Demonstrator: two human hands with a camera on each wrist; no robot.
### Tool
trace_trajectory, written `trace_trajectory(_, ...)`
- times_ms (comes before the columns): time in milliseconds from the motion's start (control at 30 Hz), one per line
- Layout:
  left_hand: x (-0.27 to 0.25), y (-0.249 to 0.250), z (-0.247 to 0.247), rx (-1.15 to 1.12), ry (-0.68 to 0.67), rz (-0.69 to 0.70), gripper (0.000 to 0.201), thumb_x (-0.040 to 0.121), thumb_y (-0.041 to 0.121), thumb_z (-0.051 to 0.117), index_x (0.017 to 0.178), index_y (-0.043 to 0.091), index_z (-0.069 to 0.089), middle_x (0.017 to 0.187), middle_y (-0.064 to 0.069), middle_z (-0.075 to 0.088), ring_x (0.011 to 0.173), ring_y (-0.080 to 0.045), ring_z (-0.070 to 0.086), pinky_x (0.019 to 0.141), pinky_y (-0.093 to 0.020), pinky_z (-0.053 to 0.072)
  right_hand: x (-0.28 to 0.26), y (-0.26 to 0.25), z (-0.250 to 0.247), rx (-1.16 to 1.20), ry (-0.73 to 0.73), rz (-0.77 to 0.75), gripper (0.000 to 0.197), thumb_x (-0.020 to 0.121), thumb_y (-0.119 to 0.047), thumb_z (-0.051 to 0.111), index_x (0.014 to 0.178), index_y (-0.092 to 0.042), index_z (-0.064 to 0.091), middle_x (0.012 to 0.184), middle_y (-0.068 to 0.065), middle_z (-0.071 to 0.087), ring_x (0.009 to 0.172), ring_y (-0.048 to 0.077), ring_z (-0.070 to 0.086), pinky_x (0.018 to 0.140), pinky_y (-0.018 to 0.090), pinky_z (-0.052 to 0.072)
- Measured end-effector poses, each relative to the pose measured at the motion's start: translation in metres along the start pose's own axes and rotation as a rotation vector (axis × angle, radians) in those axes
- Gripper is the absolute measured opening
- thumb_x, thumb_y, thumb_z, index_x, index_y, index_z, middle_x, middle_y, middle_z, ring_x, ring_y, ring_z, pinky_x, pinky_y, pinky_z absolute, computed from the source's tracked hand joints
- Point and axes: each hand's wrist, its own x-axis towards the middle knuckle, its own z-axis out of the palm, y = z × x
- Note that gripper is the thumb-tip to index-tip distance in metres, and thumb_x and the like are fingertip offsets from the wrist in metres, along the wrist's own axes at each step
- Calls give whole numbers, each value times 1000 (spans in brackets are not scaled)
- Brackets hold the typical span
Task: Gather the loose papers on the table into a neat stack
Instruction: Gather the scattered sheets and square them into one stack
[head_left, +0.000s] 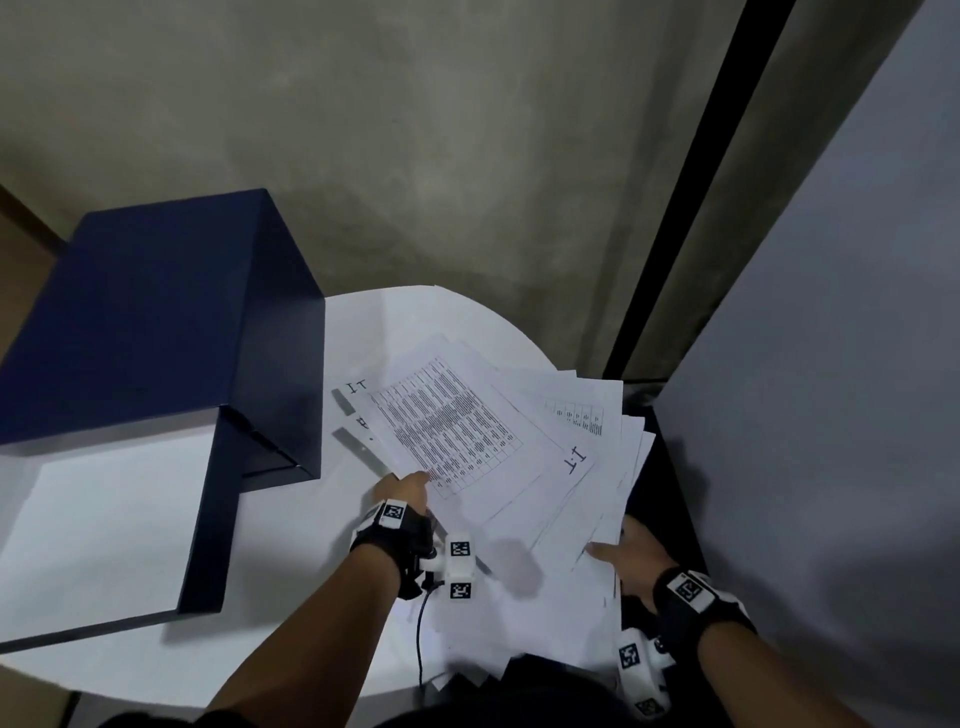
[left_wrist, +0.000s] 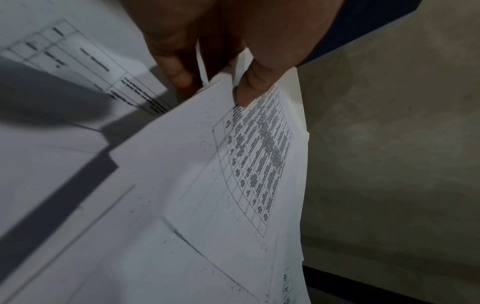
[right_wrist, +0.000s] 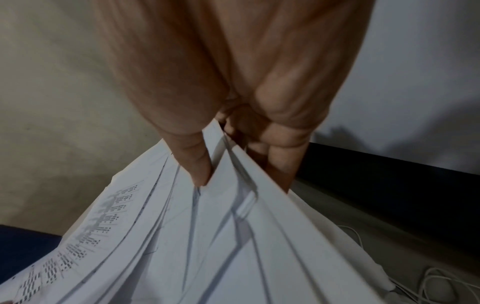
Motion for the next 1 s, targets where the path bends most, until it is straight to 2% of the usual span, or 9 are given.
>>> trace_trajectory(67,2,4,1,-11,-8,24,52,80,31,69,121,0,58,123,-22,62,112,-36,60,91,-37,51,1,2,0,-8,-6,-2,39,85,5,72,120,-10,63,117,10,72,110,31,68,102,53,51)
trace_trajectory(200,9,3,4,-70,-15,-22,62,74,34,67,126,7,48,113,-19,65,86,-34,66,72,-38,55,4,4,-2,-12,-21,-11,38,83,5,74,115,-13,64,116,11,73,108,31,69,99,57,53)
trace_trajectory(300,-2,9,7,-118,29,1,76,82,24,64,147,10,28,133,-18,53,107,-37,59,92,-41,48,1,1,-2,-22,-21,-18,38,84,7,72,113,-17,63,115,10,73,108,30,69,99,55,53)
trace_trajectory(400,-10,11,7,-110,69,61,68,90,15,59,147,8,24,145,-15,42,127,-36,47,102,-41,37,0,0,-2,-3,-10,-33,39,86,9,68,115,-17,63,117,9,72,109,30,68,101,54,52)
trace_trajectory(533,-17,13,-8,-153,176,235,59,93,7,51,146,10,25,140,-14,47,125,-35,49,104,-39,36,1,-2,-2,14,45,-58,52,88,9,57,134,-16,56,126,7,67,116,29,64,106,50,48)
trace_trajectory(667,-20,14,-30,-81,149,422,69,92,-5,40,149,25,16,140,-11,45,124,-33,50,99,-34,38,10,4,-4,-3,42,-77,63,88,6,53,145,-20,48,137,2,61,126,25,58,114,51,42)
trace_trajectory(833,-21,17,-47,-110,79,577,71,88,-13,52,149,15,28,146,-3,43,132,-19,43,103,-23,31,7,-2,-4,-28,28,-83,64,90,8,50,146,-22,45,137,2,60,127,25,57,115,51,40)
trace_trajectory(933,-28,29,-53,-288,23,612,62,86,-13,56,142,12,43,138,0,48,127,-12,44,106,-29,35,5,-7,-5,-12,43,-102,60,92,12,50,143,-20,48,132,3,62,124,26,59,114,50,42)
trace_trajectory(1000,-28,42,-55,-411,-48,609,55,85,-12,59,133,13,51,132,-5,57,121,-19,54,105,-38,42,5,-9,-5,6,47,-130,61,91,13,50,140,-23,51,133,5,64,123,27,60,113,51,42)
